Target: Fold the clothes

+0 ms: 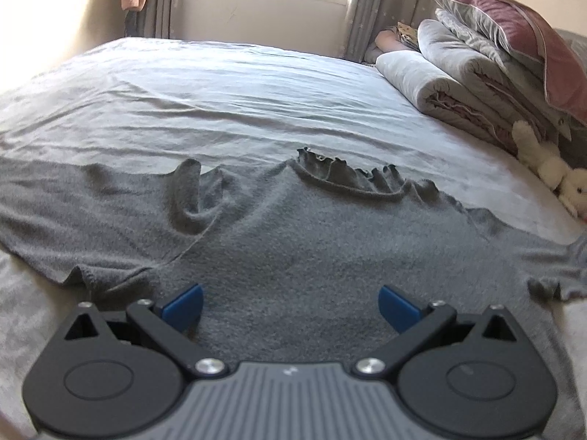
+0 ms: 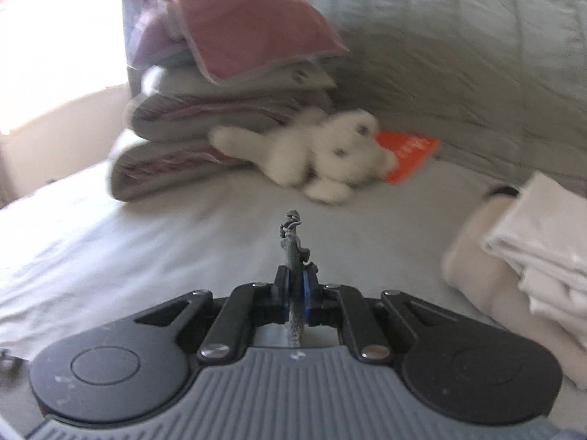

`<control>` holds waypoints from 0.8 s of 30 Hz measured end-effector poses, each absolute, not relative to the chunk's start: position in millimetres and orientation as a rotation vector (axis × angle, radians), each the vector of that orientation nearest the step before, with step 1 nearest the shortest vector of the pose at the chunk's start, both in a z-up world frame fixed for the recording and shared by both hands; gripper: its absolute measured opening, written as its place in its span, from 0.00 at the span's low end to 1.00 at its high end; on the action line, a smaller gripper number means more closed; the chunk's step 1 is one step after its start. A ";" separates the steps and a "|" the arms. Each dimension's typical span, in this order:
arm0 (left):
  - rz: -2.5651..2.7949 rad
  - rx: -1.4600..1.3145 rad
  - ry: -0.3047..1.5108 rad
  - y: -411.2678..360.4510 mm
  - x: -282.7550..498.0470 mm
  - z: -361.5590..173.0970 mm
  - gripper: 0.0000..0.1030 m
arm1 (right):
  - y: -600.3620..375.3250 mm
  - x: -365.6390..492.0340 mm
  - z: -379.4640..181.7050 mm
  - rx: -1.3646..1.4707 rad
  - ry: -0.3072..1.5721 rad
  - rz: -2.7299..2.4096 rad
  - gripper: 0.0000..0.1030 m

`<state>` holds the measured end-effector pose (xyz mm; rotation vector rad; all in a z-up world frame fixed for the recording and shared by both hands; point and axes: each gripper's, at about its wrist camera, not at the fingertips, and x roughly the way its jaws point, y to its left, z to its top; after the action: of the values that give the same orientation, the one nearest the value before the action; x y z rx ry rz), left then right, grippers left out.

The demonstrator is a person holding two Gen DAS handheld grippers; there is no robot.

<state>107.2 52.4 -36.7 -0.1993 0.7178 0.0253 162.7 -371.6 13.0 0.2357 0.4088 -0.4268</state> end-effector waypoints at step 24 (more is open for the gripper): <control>-0.208 -0.797 0.704 133.5 114.9 -31.9 0.83 | -114.6 188.5 47.1 0.114 0.440 0.238 0.08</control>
<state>114.9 133.5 -31.9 -0.7973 0.7035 -0.2075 188.5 -114.6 47.1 0.1142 0.4402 0.2378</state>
